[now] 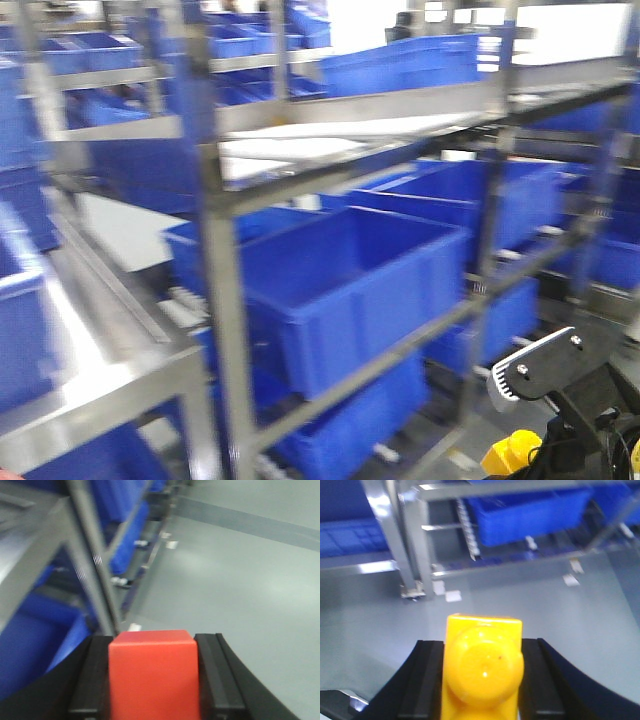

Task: Pick red and yellow blocks into blue bin
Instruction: 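Drive past the shelves to the large open blue bin, then move the right gripper over the blue bin and release the yellow brick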

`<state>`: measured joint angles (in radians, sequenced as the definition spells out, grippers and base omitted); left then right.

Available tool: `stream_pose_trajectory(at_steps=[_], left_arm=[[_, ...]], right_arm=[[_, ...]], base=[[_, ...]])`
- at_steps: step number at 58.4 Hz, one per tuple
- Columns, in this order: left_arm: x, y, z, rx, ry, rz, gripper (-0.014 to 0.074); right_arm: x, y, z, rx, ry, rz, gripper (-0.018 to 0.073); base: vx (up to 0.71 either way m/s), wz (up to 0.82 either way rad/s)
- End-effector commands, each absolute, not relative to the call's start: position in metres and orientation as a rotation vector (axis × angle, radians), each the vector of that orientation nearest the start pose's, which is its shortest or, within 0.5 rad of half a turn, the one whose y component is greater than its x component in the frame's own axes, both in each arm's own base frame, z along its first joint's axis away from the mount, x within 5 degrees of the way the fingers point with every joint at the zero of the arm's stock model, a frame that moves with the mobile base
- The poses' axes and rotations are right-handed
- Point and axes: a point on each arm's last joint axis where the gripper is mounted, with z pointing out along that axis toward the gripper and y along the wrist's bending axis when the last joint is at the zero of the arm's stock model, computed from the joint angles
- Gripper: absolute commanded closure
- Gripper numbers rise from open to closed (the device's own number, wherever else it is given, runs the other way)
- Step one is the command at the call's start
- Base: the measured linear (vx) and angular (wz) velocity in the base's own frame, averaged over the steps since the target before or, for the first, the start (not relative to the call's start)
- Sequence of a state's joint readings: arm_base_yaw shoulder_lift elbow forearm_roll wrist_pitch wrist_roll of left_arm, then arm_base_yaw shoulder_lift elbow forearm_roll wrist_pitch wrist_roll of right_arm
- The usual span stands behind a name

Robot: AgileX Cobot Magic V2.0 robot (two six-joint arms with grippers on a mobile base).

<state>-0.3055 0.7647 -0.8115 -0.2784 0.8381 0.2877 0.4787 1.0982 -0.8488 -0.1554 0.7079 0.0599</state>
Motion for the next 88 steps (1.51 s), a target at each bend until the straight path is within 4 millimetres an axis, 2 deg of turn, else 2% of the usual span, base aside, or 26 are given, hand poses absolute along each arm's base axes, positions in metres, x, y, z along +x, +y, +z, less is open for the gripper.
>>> stream_pose_trajectory(at_steps=[1, 39, 88], left_arm=[[0.1267, -0.0602, 0.3586, 0.522, 2.105, -0.366, 0.0362], [0.1270, -0.0603, 0.3584, 0.522, 2.106, -0.366, 0.0362], [0.1270, -0.0603, 0.3584, 0.522, 2.106, -0.366, 0.0362]], right_arm=[[0.1973, 0.0919, 0.3217, -0.597, 2.244, 0.078, 0.0335], [0.1973, 0.0919, 0.3217, -0.597, 2.244, 0.078, 0.0335], [0.1973, 0.0919, 0.3217, -0.597, 2.244, 0.078, 0.0335]], base=[[0.16, 0.73], [0.11, 0.61], [0.06, 0.27]])
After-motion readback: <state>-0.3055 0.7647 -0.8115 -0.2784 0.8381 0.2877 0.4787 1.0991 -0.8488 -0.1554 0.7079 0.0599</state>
